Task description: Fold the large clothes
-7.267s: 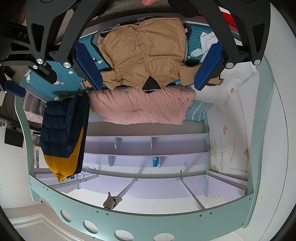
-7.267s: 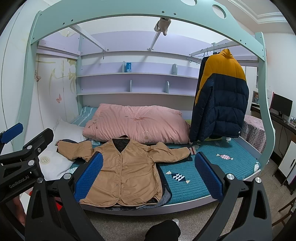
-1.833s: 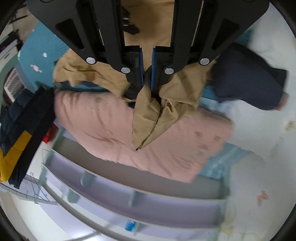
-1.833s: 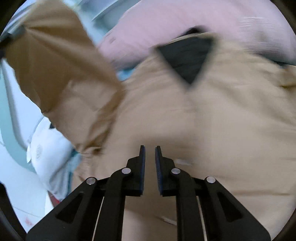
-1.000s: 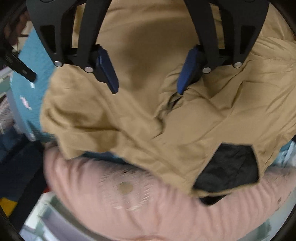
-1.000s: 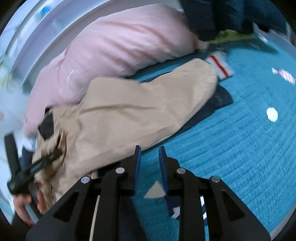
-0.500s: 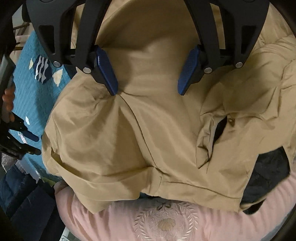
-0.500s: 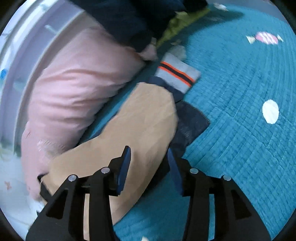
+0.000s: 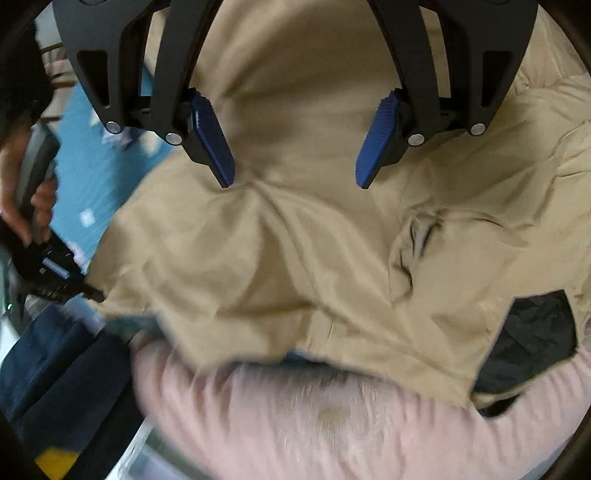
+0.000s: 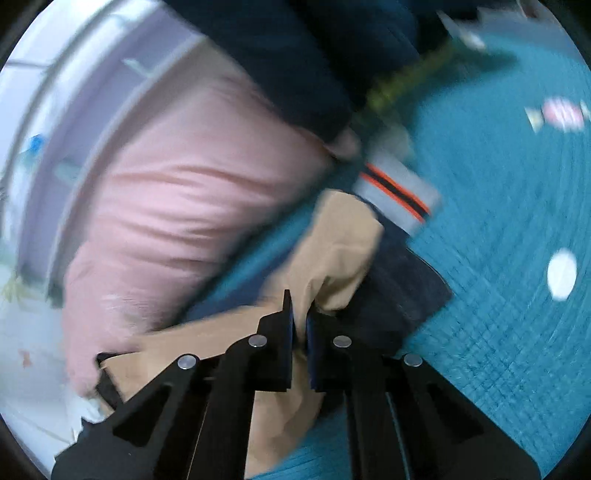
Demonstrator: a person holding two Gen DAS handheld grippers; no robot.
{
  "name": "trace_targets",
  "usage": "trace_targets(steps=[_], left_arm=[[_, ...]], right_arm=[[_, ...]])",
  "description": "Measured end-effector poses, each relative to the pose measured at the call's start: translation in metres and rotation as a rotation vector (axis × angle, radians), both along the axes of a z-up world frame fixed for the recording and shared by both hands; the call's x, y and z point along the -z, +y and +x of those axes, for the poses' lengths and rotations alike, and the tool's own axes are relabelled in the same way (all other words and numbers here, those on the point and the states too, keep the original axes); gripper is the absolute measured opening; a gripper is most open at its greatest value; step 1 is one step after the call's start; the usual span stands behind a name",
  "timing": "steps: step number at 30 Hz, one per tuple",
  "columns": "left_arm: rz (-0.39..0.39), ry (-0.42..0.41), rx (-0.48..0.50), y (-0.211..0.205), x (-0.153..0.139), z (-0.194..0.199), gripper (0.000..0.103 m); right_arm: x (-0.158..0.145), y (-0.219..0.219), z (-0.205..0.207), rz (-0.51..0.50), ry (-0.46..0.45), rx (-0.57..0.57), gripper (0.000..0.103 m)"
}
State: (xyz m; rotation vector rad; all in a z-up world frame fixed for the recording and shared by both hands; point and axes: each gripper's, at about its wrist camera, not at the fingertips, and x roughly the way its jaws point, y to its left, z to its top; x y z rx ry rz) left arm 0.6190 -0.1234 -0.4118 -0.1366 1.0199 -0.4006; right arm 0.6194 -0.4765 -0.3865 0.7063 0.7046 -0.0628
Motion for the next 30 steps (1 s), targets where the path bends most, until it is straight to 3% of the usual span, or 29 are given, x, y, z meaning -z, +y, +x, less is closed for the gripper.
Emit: trace_targets(steps=[3, 5, 7, 10, 15, 19, 23, 25, 30], left_arm=[[-0.045, -0.075, -0.006, 0.024, -0.030, -0.013, 0.072], [-0.035, -0.115, -0.064, 0.050, -0.046, -0.021, 0.075], [-0.021, -0.113, -0.135, 0.078, -0.052, -0.025, 0.076], [0.073, -0.090, -0.274, 0.136, -0.048, -0.035, 0.076], [0.096, -0.055, -0.443, 0.226, -0.045, -0.059, 0.076], [0.094, -0.036, -0.529, 0.280, -0.047, -0.079, 0.076], [0.138, -0.081, -0.551, 0.301, -0.059, -0.102, 0.076], [0.153, -0.086, -0.557, 0.310, -0.060, -0.107, 0.076], [0.164, -0.065, -0.603, 0.336, -0.057, -0.120, 0.076]], right_arm=[[-0.051, 0.030, -0.013, -0.071, -0.117, -0.059, 0.005], [-0.079, 0.052, -0.019, -0.098, -0.179, -0.098, 0.005], [-0.106, 0.081, -0.026, -0.118, -0.246, -0.150, 0.005], [-0.138, 0.131, -0.033, -0.142, -0.315, -0.243, 0.005], [-0.167, 0.244, -0.043, -0.127, -0.400, -0.453, 0.006], [-0.157, 0.335, -0.041, -0.103, -0.377, -0.611, 0.006], [-0.120, 0.423, -0.045, -0.115, -0.302, -0.742, 0.006], [-0.089, 0.464, -0.044, -0.144, -0.233, -0.797, 0.008], [-0.018, 0.515, -0.040, -0.188, -0.038, -0.845, 0.014]])
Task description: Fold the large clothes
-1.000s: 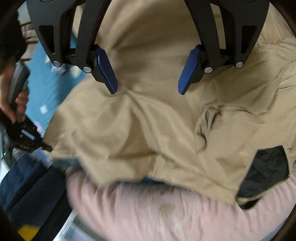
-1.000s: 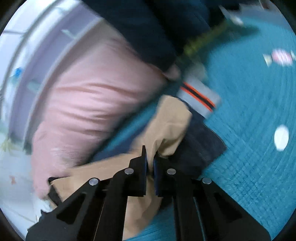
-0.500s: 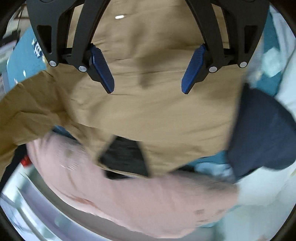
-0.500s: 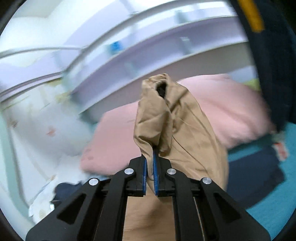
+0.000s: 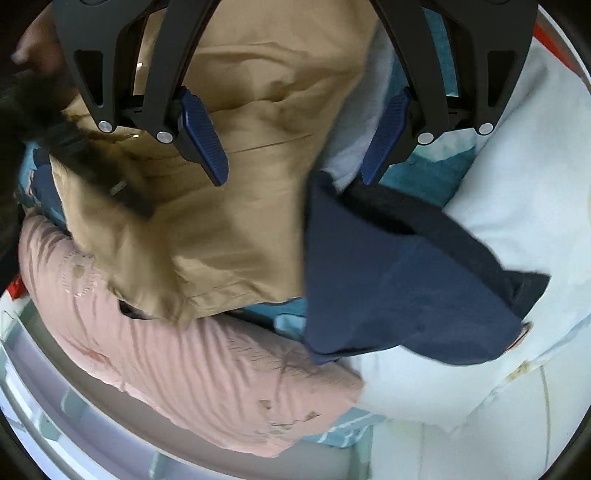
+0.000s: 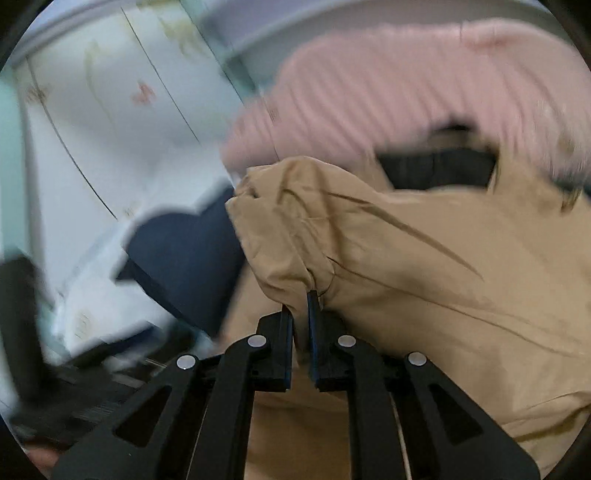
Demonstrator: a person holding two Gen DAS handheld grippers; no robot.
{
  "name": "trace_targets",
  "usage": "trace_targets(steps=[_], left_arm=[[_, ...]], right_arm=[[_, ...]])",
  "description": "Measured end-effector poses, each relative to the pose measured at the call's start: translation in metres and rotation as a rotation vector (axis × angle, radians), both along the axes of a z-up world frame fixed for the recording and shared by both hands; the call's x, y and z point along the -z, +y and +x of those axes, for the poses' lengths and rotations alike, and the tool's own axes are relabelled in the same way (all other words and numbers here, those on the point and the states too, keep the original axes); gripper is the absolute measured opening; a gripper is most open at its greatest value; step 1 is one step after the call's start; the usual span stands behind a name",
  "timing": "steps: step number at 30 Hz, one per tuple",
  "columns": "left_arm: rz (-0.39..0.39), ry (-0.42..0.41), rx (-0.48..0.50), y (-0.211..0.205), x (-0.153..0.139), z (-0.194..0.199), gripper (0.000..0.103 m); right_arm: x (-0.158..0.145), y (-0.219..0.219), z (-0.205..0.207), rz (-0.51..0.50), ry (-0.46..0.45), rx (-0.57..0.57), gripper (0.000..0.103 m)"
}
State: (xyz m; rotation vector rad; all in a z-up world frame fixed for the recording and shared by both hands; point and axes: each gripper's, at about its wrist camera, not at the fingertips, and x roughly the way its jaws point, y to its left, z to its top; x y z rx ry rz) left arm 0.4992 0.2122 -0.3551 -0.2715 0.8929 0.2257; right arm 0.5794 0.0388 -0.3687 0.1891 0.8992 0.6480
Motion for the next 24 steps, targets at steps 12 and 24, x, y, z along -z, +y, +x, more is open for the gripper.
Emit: trace_targets(steps=[12, 24], left_arm=[[-0.055, -0.087, 0.042, -0.018, -0.030, 0.012, 0.079], [-0.058, 0.261, 0.219, -0.096, 0.055, 0.106, 0.080]], right_arm=[[-0.031, -0.046, -0.038, -0.058, -0.070, -0.043, 0.076], [0.026, -0.224, 0.043, -0.042, 0.239, 0.184, 0.030]])
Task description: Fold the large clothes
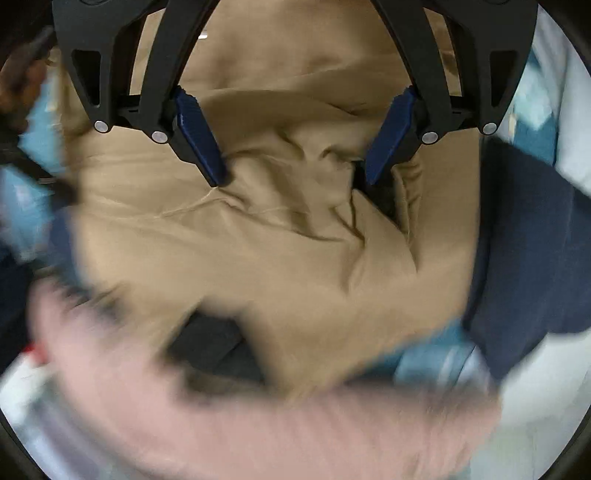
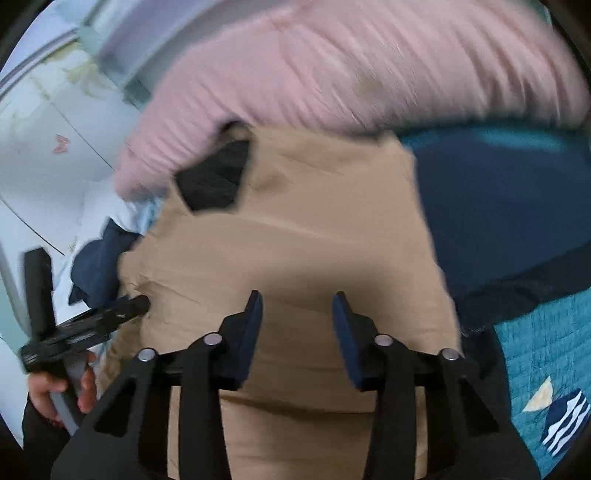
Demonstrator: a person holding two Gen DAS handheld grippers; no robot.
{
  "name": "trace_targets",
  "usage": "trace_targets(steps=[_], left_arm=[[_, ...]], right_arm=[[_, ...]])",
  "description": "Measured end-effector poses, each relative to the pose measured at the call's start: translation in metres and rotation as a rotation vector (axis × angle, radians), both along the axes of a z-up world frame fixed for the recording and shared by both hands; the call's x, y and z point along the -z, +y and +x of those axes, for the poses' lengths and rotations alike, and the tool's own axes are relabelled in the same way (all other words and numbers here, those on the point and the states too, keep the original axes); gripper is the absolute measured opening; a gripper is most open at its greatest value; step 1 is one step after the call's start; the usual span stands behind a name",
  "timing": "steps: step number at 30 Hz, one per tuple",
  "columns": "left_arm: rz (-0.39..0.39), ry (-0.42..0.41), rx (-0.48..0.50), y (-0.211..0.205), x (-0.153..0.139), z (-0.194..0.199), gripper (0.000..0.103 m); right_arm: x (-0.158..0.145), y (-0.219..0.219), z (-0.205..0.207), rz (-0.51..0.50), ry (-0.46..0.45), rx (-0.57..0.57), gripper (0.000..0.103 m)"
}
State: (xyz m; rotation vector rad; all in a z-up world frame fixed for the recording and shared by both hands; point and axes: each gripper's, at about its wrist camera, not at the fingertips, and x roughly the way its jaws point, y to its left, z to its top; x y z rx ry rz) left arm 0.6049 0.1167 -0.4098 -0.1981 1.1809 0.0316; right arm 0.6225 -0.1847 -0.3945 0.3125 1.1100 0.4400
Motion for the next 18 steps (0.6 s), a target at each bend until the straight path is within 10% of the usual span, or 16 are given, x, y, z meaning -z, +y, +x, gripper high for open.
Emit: trace_targets(steps=[5, 18], left_arm=[[-0.059, -0.006, -0.027, 0.015, 0.019, -0.008, 0.080], [-0.060, -0.145, -0.101, 0.076, -0.038, 0.005, 0.084]], right_arm=[[0.052, -0.012, 0.006, -0.045, 0.102, -0.042, 0.000], [-0.010, -0.009, 0.002, -0.023, -0.020, -0.075, 0.027]])
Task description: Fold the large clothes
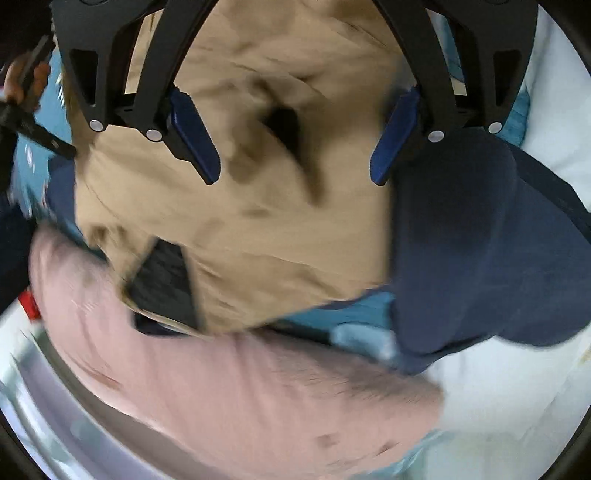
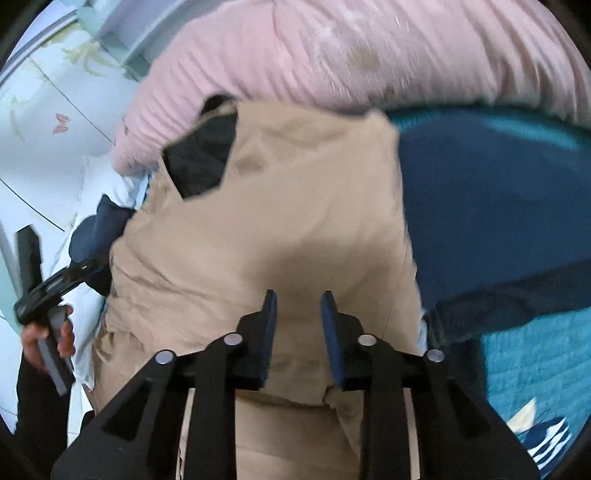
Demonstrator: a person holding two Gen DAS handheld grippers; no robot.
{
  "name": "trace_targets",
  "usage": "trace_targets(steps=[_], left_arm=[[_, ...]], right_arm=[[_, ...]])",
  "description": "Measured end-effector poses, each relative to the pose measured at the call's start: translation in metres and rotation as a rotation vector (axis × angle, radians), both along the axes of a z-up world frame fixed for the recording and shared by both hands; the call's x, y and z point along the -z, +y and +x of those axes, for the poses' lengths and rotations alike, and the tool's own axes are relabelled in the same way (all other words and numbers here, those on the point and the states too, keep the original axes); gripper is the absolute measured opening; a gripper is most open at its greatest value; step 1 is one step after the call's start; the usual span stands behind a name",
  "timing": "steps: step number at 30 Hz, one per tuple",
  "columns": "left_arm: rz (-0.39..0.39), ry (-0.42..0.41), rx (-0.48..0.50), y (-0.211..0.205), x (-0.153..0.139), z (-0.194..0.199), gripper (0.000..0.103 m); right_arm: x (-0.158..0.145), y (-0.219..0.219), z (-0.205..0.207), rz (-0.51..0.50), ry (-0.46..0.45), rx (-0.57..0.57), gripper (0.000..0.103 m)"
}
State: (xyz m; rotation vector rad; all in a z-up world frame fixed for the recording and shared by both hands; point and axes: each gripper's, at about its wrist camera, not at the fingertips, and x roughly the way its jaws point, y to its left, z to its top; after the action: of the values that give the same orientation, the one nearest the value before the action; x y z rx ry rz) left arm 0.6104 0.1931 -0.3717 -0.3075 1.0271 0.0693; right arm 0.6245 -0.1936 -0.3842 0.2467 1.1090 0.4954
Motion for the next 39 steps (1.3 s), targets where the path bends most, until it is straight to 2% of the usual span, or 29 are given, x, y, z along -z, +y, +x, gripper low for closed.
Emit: trace_targets(steps=[3, 7, 9, 11, 17, 22, 30, 36, 39], left_arm=[[0.020, 0.059, -0.036, 0.032, 0.012, 0.028, 0.084], [-0.120, 0.105, -0.090, 0.069, 0.027, 0.044, 0.084], [-0.105, 0.140, -0.104, 0.077, 0.036, 0.051, 0.084], [-0.101, 0.141, -0.096, 0.074, 0.039, 0.057, 0.084], [-0.047, 0.168, -0.047, 0.064, 0.045, 0.071, 0.084], [-0.042, 0.173, -0.038, 0.061, 0.044, 0.073, 0.084], [-0.128, 0.175, -0.038, 0.058, 0.038, 0.082, 0.084], [-0.181, 0.188, -0.079, 0.072, 0.043, 0.082, 0.084], [-0.199, 0.205, -0.096, 0.075, 0.056, 0.092, 0.085]], right_arm=[[-0.007, 0.000, 0.011, -0.026, -0.025, 0.006, 0.027], [-0.006, -0.006, 0.029, -0.043, -0.045, 0.042, 0.028], [-0.011, -0.012, 0.038, -0.054, -0.059, 0.063, 0.029], [-0.014, -0.017, 0.049, -0.066, -0.074, 0.105, 0.038], [-0.001, -0.031, 0.091, -0.046, -0.003, 0.202, 0.040], [0.005, -0.035, 0.107, -0.024, 0.026, 0.220, 0.040], [0.013, -0.029, 0.122, 0.009, 0.065, 0.222, 0.045], [0.024, -0.028, 0.130, 0.018, 0.098, 0.225, 0.046], [0.030, -0.029, 0.131, 0.021, 0.109, 0.233, 0.047]])
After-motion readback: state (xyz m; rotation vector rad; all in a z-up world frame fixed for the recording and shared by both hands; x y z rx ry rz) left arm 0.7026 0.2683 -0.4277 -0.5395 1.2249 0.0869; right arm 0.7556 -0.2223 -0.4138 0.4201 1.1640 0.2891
